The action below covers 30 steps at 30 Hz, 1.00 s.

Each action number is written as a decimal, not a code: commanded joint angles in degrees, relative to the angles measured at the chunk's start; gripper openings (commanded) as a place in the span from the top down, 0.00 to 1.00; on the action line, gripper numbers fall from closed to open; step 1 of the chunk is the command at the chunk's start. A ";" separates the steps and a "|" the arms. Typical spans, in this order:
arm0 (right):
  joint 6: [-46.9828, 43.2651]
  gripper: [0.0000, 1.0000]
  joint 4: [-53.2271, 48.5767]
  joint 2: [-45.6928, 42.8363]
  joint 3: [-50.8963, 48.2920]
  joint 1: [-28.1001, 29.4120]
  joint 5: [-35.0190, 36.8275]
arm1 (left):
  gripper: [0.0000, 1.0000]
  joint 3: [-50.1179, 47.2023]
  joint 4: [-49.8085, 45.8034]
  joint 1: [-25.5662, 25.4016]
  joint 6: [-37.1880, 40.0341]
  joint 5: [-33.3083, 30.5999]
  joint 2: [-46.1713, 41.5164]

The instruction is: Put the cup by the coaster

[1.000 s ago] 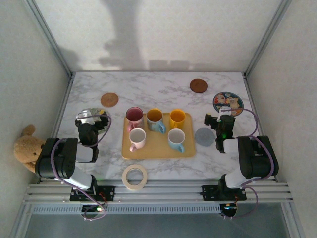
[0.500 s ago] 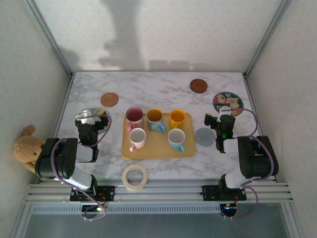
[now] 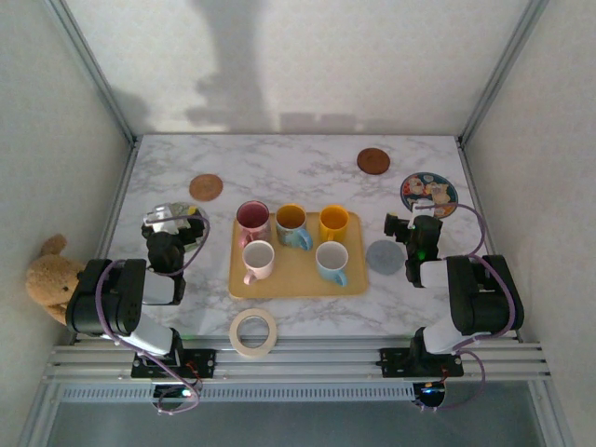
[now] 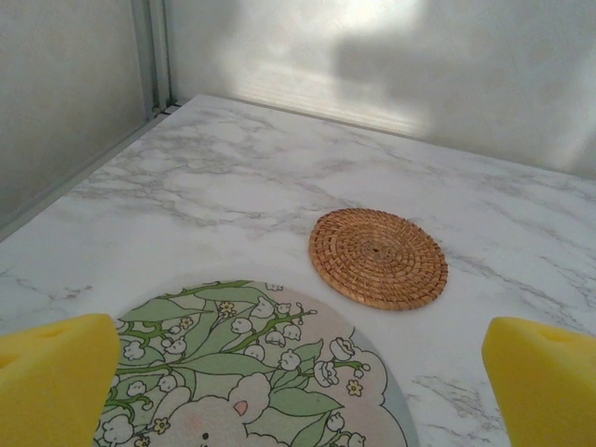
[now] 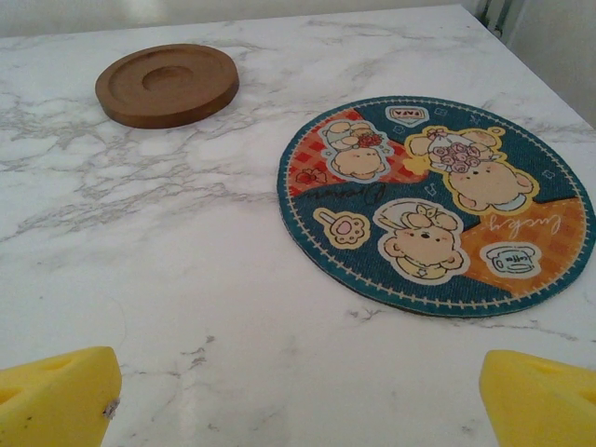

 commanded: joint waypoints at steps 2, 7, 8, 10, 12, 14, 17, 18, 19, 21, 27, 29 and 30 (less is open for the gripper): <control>-0.27 0.01 -0.66 -0.54 1.19 1.22 3.63 | 0.00 2.52 -4.44 -0.06 -0.61 -2.26 -3.35; -0.23 0.01 -8.92 -5.22 3.78 1.26 4.44 | 0.00 4.62 -13.28 -0.08 -0.23 -1.19 -10.08; -0.24 0.01 -10.28 -6.17 4.99 1.30 4.48 | 0.00 5.72 -16.43 -0.08 -0.40 -1.05 -11.70; -0.07 0.01 -14.42 -8.08 6.50 1.33 4.88 | 0.00 8.60 -23.16 -0.08 -0.59 -0.41 -14.35; 0.86 0.01 -20.78 -10.43 9.30 1.35 5.22 | 0.00 12.35 -31.04 -0.08 -0.69 0.89 -16.48; 2.57 0.01 -28.13 -12.45 12.86 1.39 4.79 | 0.00 16.25 -38.20 -0.08 -1.03 1.94 -17.92; 7.31 0.01 -39.34 -15.51 18.38 1.33 4.49 | 0.00 21.85 -47.09 -0.08 -1.89 2.80 -19.26; 8.79 0.01 -42.46 -16.88 20.19 1.30 3.55 | 0.00 23.72 -49.74 -0.08 -2.07 3.19 -19.62; 9.91 0.01 -44.61 -18.13 21.47 1.31 2.42 | 0.00 25.22 -51.71 -0.08 -2.30 3.42 -19.84; 12.10 0.01 -49.18 -20.17 24.67 1.26 -0.04 | 0.00 29.10 -56.83 -0.08 -3.27 3.93 -20.37; 12.70 0.01 -67.34 -18.06 38.65 1.35 -10.82 | 0.00 42.94 -72.52 -0.08 -6.72 5.23 -16.03; 12.45 0.01 -71.50 -16.79 42.39 1.37 -13.07 | 0.00 46.10 -74.96 -0.08 -7.57 5.97 -14.29; 12.38 0.01 -72.86 -16.37 43.83 1.37 -14.20 | 0.00 47.55 -76.08 -0.13 -7.79 6.32 -13.38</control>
